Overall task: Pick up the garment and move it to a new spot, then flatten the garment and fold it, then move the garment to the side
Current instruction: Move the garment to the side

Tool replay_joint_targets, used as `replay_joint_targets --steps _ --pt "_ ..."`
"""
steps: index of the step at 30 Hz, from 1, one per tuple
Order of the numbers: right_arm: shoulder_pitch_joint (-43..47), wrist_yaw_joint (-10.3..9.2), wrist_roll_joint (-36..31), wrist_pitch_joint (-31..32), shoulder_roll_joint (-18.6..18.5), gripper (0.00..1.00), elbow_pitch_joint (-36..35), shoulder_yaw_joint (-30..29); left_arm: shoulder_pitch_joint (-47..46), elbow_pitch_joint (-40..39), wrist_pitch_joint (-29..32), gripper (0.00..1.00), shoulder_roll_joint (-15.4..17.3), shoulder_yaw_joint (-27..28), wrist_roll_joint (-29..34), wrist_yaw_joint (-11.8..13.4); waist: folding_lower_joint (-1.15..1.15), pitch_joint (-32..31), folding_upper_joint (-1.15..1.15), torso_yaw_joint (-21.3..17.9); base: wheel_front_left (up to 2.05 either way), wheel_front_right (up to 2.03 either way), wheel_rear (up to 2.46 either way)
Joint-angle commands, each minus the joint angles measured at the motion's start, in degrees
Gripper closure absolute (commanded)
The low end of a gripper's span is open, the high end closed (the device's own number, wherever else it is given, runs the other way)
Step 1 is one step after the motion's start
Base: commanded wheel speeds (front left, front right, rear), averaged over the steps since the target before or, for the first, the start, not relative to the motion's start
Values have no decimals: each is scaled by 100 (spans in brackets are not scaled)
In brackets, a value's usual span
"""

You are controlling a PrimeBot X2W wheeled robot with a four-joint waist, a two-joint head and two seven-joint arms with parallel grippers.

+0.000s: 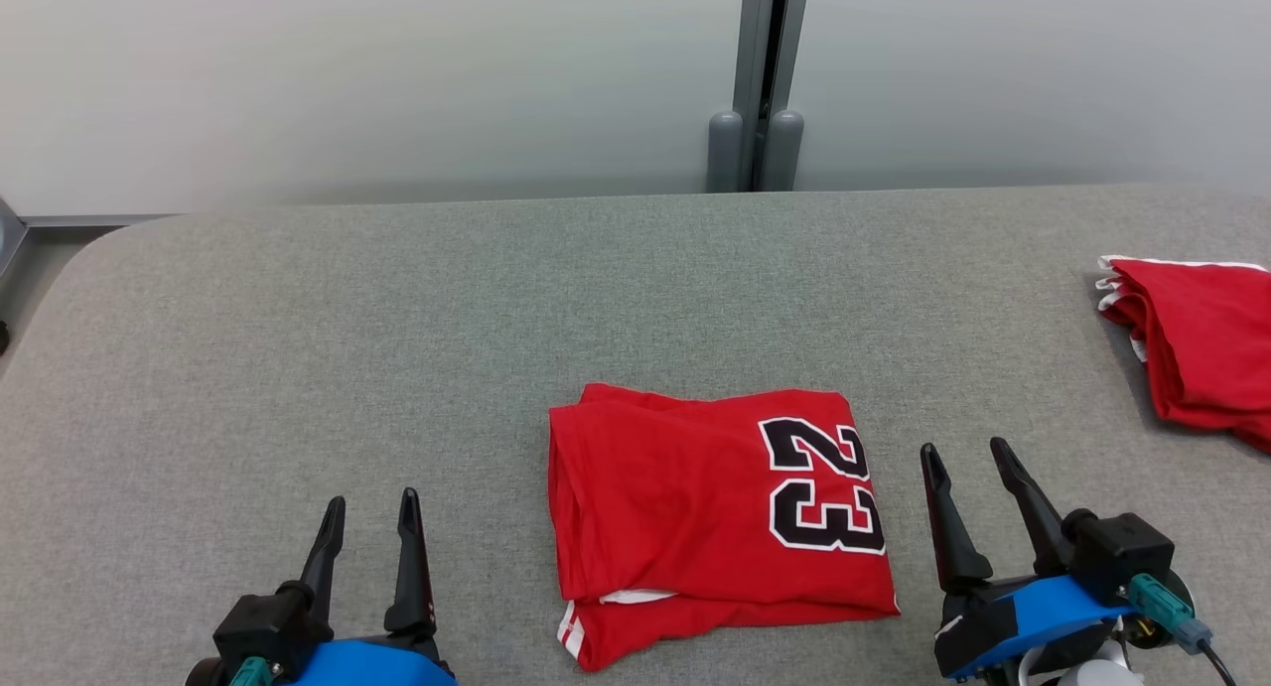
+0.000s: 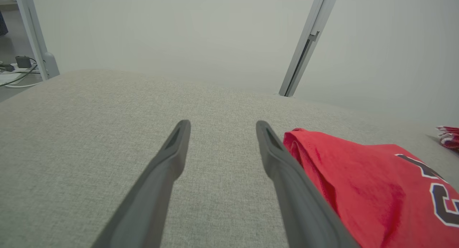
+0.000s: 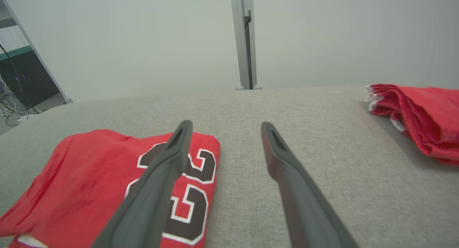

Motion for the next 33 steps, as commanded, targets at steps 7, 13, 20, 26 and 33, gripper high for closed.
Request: replay_joint_targets --steps 7,13,20,26,33 --pt "2 0 11 -18 3 0 47 5 -80 33 -25 0 -36 80 82 -53 0 22 0 -9 0 0 0" --pt "-330 0 -178 317 3 0 -11 19 -120 4 -25 0 -38 144 138 -71 0 104 0 0 0 0 0" --pt "-829 0 -160 2245 -106 0 113 52 -229 -13 -25 0 -61 232 196 -82 0 290 0 111 0 0 0" --pt "-1066 0 556 3237 -395 0 420 217 -293 28 -25 0 -94 266 201 -98 0 420 0 276 0 0 0" --pt "-1255 0 1176 3666 -682 0 786 602 -335 89 -25 0 -135 300 234 -148 0 535 0 464 0 0 0"
